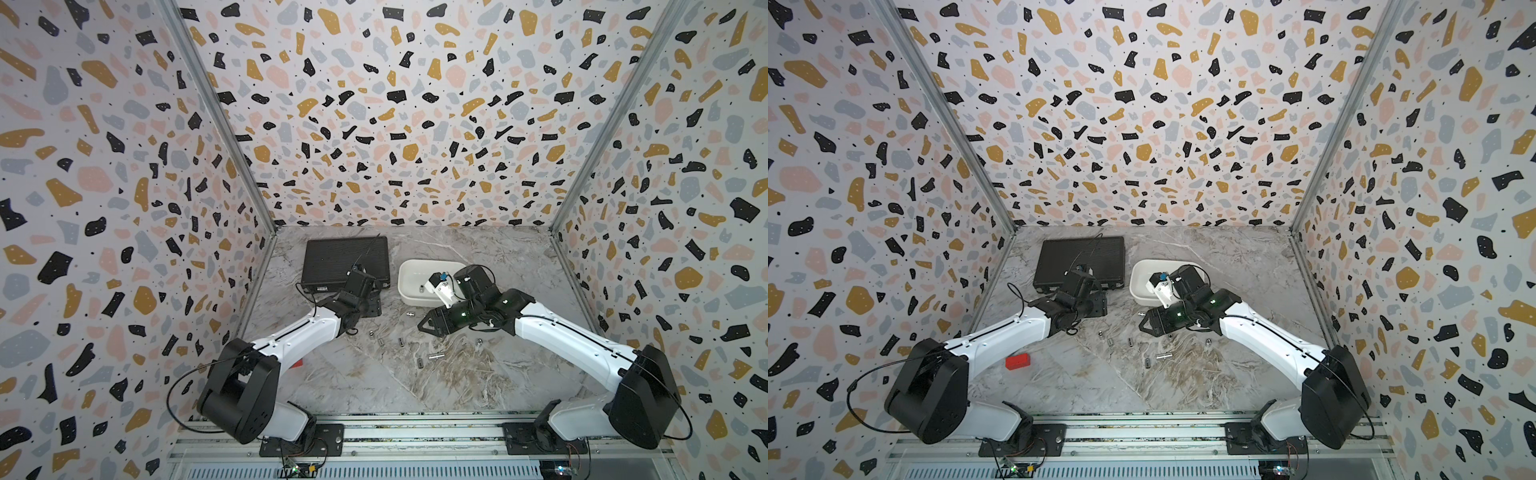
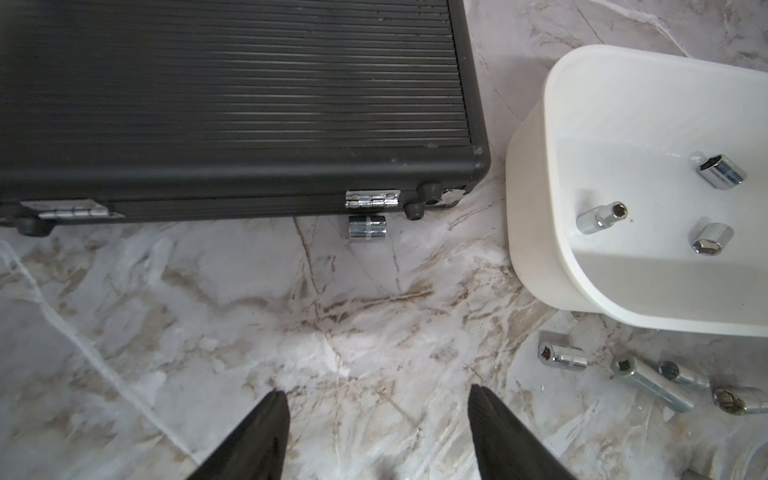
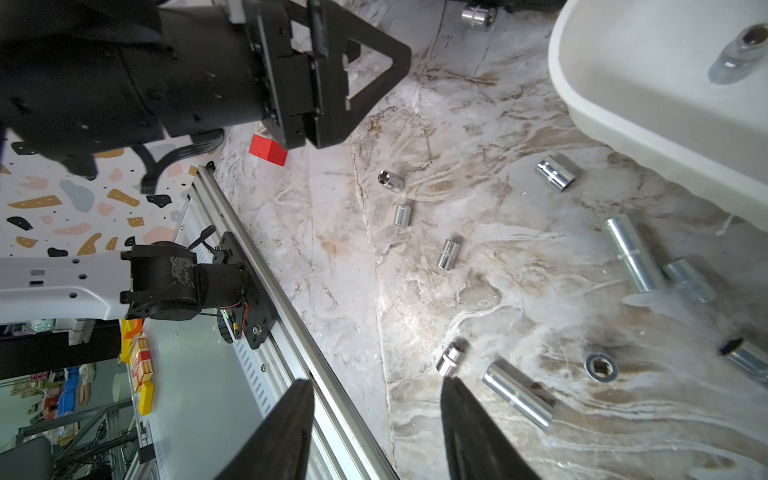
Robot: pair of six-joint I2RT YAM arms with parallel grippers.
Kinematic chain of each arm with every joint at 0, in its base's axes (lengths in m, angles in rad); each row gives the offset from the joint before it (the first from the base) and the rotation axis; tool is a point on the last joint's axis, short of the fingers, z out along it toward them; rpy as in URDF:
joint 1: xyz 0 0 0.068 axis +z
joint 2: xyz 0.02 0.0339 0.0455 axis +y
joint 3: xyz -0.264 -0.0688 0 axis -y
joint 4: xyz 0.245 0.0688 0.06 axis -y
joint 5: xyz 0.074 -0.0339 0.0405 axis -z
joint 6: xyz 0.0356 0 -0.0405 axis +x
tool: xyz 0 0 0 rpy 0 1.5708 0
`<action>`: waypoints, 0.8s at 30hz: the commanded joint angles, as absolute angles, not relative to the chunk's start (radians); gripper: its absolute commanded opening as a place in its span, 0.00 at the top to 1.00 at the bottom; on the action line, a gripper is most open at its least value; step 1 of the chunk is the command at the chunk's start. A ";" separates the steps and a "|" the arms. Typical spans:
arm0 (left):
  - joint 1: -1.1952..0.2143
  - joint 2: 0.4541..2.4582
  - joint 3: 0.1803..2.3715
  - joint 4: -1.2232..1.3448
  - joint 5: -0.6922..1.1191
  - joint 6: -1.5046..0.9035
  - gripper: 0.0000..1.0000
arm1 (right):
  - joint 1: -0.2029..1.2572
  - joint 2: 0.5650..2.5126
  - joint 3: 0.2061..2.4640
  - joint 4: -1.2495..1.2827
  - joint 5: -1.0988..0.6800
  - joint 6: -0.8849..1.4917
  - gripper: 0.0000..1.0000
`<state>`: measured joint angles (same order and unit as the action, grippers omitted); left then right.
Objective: Put the socket on the desktop into the storage box
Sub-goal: Pick up the socket head at the center of the board.
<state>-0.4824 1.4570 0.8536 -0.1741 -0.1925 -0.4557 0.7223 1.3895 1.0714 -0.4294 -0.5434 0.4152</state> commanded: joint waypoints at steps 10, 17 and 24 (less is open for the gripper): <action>-0.465 1.666 0.926 -0.044 -0.194 -0.399 0.27 | 0.726 1.364 1.063 -0.413 -0.557 0.425 0.46; -0.456 1.740 0.975 -0.048 -0.195 -0.389 0.26 | 0.726 1.358 1.063 -0.415 -0.551 0.421 0.46; -0.441 1.792 1.013 -0.038 -0.185 -0.378 0.27 | 0.726 1.356 1.064 -0.415 -0.551 0.422 0.47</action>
<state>-0.4515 1.7782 0.9775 -0.0650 -0.1909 -0.4007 0.7223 1.3884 1.0634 -0.4152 -0.5518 0.4225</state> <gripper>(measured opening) 0.735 0.536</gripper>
